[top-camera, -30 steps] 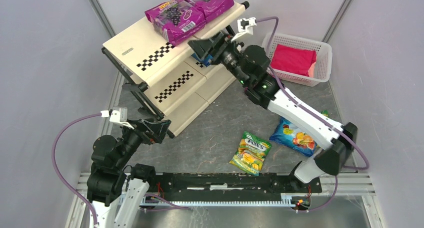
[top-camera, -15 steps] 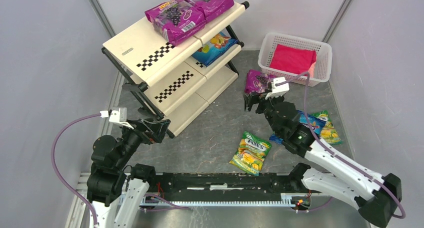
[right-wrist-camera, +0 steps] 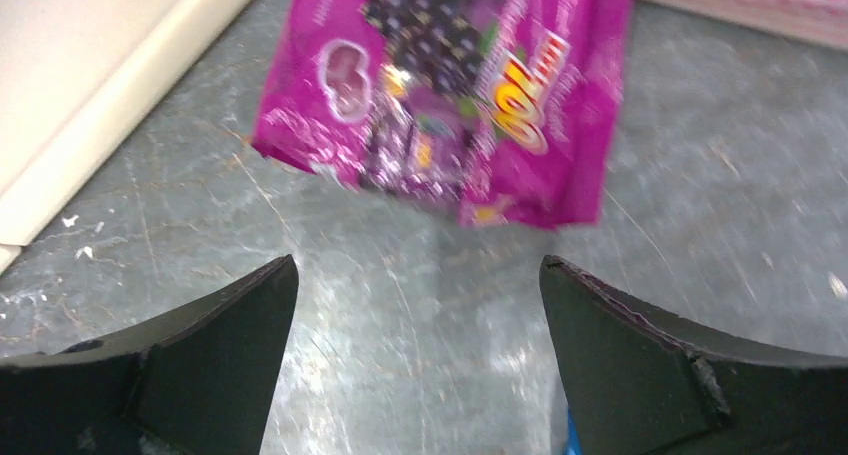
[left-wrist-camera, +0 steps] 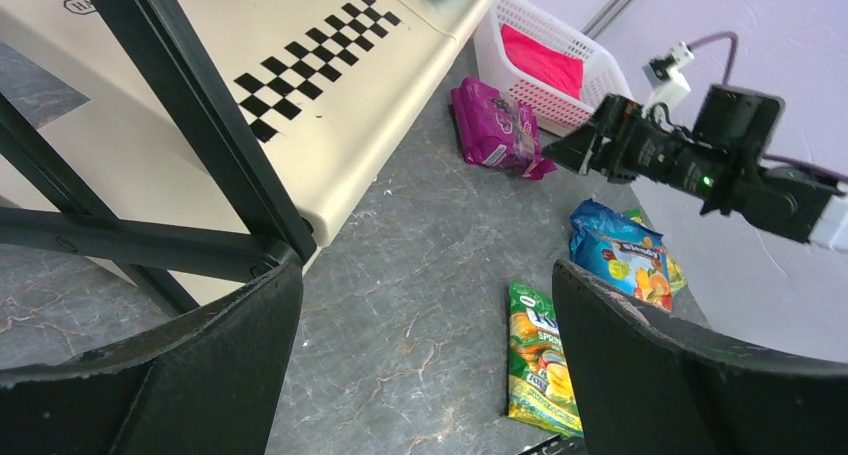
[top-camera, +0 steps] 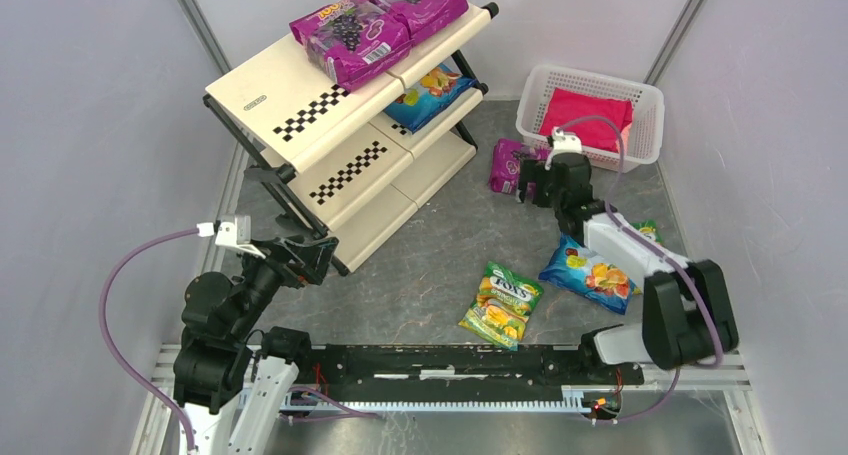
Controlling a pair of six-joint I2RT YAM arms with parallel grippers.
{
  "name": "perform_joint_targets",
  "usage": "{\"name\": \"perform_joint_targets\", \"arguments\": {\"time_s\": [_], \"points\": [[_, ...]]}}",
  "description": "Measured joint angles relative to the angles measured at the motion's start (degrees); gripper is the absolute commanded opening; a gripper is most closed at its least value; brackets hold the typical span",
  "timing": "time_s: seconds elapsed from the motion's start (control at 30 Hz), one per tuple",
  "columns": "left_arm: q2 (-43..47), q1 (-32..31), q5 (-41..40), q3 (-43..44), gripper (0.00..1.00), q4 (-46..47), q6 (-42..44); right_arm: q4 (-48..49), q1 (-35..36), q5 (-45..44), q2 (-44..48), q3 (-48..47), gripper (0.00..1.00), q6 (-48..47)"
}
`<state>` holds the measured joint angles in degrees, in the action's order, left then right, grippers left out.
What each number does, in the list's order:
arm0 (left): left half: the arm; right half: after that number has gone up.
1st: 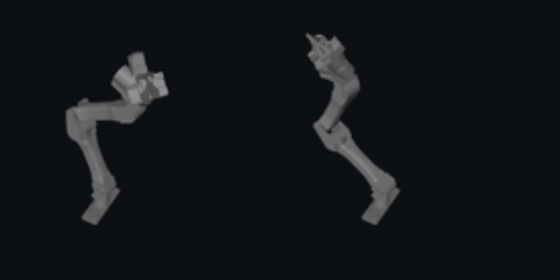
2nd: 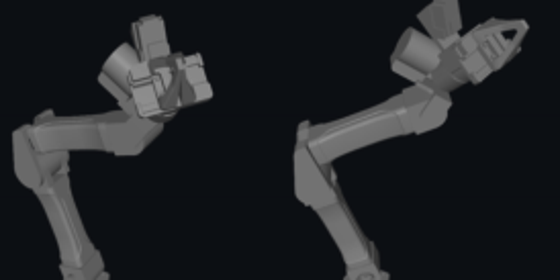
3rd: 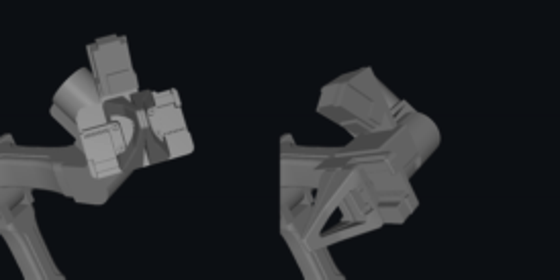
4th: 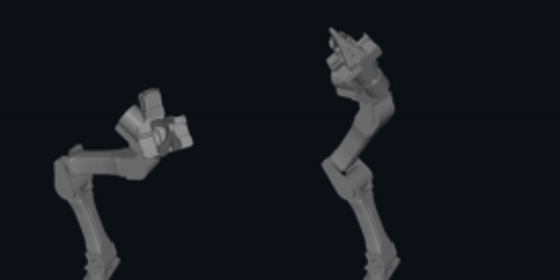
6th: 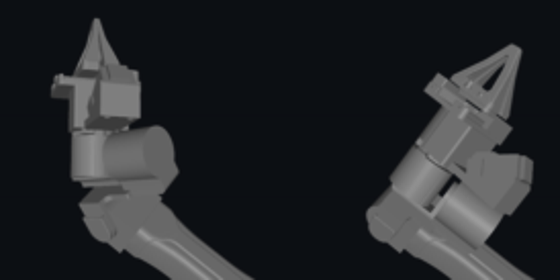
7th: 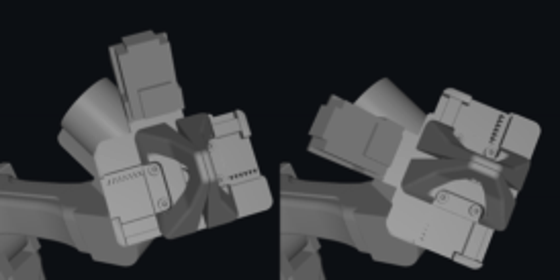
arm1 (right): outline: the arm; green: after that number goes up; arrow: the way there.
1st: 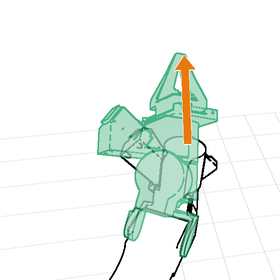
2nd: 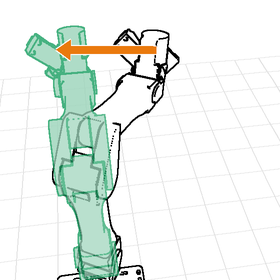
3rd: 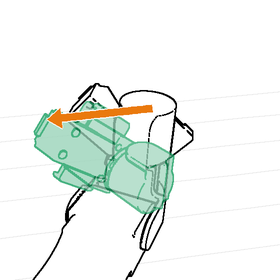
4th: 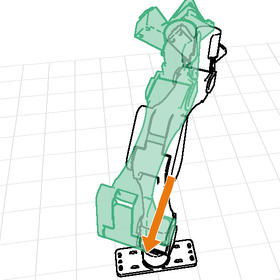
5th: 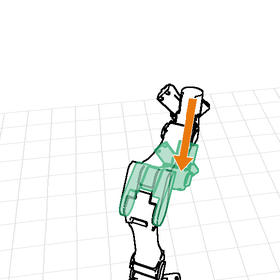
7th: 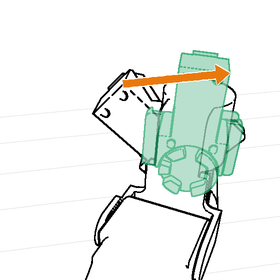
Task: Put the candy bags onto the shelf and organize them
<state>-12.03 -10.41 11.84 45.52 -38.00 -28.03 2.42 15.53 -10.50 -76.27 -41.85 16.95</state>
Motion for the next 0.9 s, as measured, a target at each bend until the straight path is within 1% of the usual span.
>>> {"name": "perform_joint_targets", "arguments": {"time_s": [0.1,0.2,0.3,0.4,0.53,0.67,0.9], "points": [[-0.07,0.00,-0.57,0.00,1.00,-0.02,0.00,0.24,-0.87,4.92,-7.23,-6.51,0.98,-1.81],[-0.11,0.00,-1.88,0.00,1.00,-0.02,-0.02,0.59,-1.03,7.93,-14.69,-13.73,0.98,-3.34],[-0.09,0.00,-3.80,0.00,1.00,0.02,-0.70,0.46,-1.03,10.64,-20.02,-19.54,0.98,-4.04],[0.39,0.00,-5.70,-1.14,1.00,1.29,-2.08,0.61,-1.03,12.57,-24.30,-24.02,0.98,-4.46],[1.20,-0.02,-8.00,-3.08,1.00,2.36,-2.16,0.66,-1.03,14.62,-28.96,-27.28,0.98,-4.87],[1.38,-0.04,-9.79,-3.39,1.00,3.10,-2.14,0.98,-1.03,16.15,-31.39,-27.45,0.98,-4.98],[2.16,-0.04,-10.36,-3.61,1.00,3.96,-2.14,8.55,-0.02,17.49,-28.68,-19.30,0.98,-4.85]]}}
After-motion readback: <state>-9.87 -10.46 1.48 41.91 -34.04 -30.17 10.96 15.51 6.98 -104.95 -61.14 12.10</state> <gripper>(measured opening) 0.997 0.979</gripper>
